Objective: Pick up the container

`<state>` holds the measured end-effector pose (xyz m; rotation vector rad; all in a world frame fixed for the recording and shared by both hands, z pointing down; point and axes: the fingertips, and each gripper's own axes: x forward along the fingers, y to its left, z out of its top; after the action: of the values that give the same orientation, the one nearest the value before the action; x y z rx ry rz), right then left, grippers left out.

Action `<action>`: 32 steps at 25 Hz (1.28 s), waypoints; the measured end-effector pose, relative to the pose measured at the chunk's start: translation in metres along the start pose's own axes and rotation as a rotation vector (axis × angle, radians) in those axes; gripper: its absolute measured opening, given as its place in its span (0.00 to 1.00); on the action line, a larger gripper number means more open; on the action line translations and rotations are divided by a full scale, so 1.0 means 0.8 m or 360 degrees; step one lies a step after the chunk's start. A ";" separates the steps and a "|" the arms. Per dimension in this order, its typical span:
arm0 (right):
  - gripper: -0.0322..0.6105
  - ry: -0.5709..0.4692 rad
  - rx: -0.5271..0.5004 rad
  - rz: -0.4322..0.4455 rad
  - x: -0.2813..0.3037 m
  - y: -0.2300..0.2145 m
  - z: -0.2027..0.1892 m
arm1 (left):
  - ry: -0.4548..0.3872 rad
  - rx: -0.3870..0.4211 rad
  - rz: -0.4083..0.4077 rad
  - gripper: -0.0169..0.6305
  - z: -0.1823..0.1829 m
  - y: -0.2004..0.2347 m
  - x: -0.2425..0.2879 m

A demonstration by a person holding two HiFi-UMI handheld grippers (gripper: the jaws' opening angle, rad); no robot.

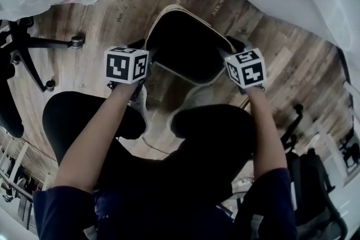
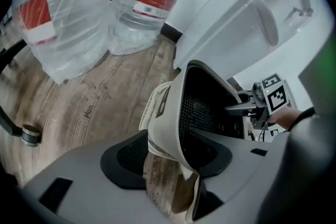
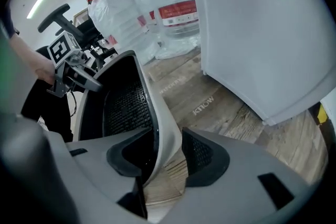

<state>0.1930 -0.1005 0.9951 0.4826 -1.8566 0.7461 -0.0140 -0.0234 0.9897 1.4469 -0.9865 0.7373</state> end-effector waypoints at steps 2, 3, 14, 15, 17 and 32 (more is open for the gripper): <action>0.28 -0.0024 0.0025 -0.0006 0.004 0.002 -0.002 | 0.0008 -0.0031 -0.0040 0.39 0.000 -0.003 0.007; 0.25 -0.0029 0.0032 -0.0021 0.005 0.002 -0.003 | 0.0010 -0.0057 -0.0074 0.38 0.001 -0.005 0.010; 0.14 0.0012 -0.0063 -0.0261 -0.012 0.011 0.011 | 0.0059 -0.0101 -0.0043 0.24 0.006 -0.006 -0.003; 0.14 0.0007 -0.0056 -0.0267 -0.023 0.014 0.018 | 0.0061 -0.0078 -0.0038 0.24 0.010 -0.008 -0.014; 0.14 -0.0008 -0.0041 -0.0280 -0.051 0.022 0.037 | 0.0058 -0.0041 -0.0035 0.24 0.024 -0.016 -0.042; 0.14 -0.0121 -0.0038 -0.0354 -0.439 0.166 0.183 | -0.0060 -0.0001 -0.0053 0.24 0.082 -0.176 -0.439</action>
<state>0.1469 -0.1076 0.5951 0.6975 -1.8427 0.5619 -0.0509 -0.0383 0.6073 1.4782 -0.9890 0.6874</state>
